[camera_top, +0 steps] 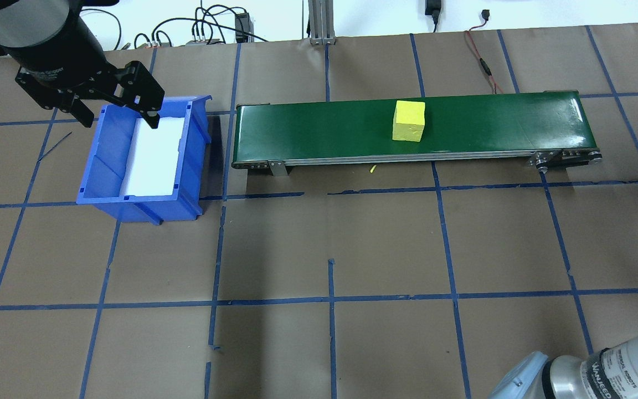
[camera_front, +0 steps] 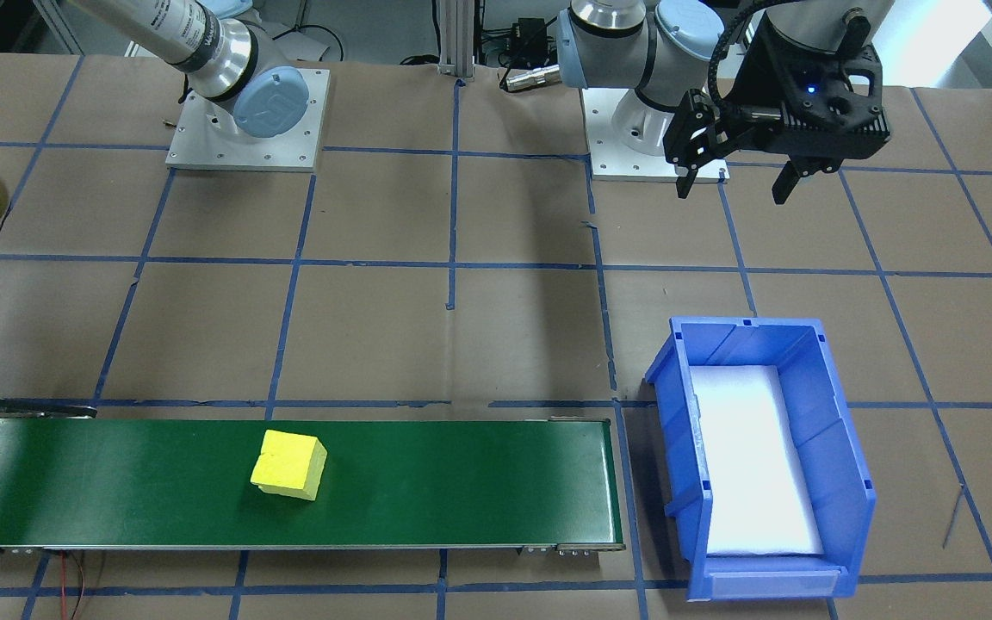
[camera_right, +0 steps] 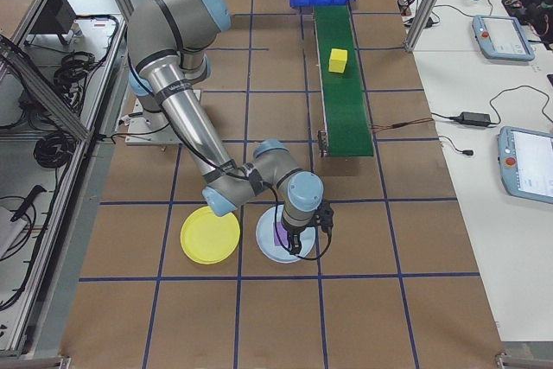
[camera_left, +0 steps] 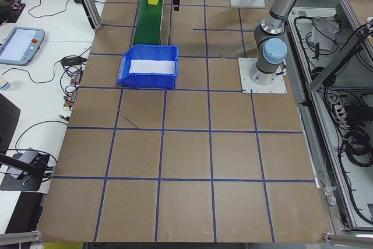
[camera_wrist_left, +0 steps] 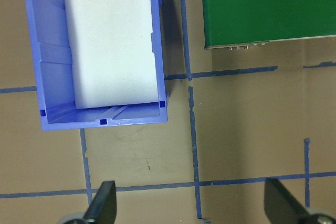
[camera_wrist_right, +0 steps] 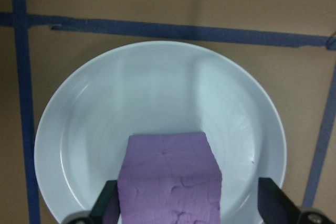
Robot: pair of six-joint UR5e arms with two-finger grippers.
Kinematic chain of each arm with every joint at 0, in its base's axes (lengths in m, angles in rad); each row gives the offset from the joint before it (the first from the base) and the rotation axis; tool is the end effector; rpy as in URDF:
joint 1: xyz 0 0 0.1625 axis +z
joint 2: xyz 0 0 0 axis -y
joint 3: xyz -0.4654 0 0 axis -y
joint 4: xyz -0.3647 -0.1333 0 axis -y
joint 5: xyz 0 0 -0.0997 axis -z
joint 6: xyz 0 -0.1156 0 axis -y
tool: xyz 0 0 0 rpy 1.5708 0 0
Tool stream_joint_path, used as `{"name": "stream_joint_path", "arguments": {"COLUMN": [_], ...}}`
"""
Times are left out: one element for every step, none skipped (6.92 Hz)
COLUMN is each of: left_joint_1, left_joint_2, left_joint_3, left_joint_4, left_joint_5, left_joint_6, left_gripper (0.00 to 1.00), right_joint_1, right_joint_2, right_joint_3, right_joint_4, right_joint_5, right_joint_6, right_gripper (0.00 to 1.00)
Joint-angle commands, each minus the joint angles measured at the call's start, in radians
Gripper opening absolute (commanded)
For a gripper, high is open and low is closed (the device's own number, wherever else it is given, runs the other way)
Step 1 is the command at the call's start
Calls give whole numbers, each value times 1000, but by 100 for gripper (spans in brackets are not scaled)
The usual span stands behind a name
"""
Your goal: Move block left to right into plate
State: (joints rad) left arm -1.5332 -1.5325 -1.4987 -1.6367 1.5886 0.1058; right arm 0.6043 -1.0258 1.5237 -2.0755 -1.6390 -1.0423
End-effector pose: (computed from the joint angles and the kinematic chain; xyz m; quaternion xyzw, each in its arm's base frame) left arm -0.1143 -0.4540 0.5567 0.0339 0.9991 -0.0215 0.0105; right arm -0.4736 -0.4794 0.2717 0.0378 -0.9987 -0.0269 0.0212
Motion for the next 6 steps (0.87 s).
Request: {"name": "stream_joint_path", "arguments": {"left_joint_1": [2, 1, 1, 2, 1, 4], "left_joint_2": [0, 0, 0, 0, 0, 0], "left_joint_3": [0, 0, 0, 0, 0, 0], "left_joint_4": [0, 0, 0, 0, 0, 0], "left_joint_5": [-1, -1, -1, -1, -1, -1], "left_joint_6": [0, 0, -2, 0, -2, -2], "left_gripper": [100, 100, 100, 100, 100, 100], "right_joint_1": [41, 99, 196, 315, 407, 496], "right_joint_2": [-55, -86, -92, -114, -120, -120], "right_joint_3": [-13, -13, -13, -13, -13, -14], "right_joint_4": [15, 50, 83, 83, 83, 83], "right_joint_5": [7, 8, 11, 43, 79, 97], "right_joint_6": [14, 86, 201, 334, 469, 601], "right_gripper": [92, 92, 92, 93, 93, 93]}}
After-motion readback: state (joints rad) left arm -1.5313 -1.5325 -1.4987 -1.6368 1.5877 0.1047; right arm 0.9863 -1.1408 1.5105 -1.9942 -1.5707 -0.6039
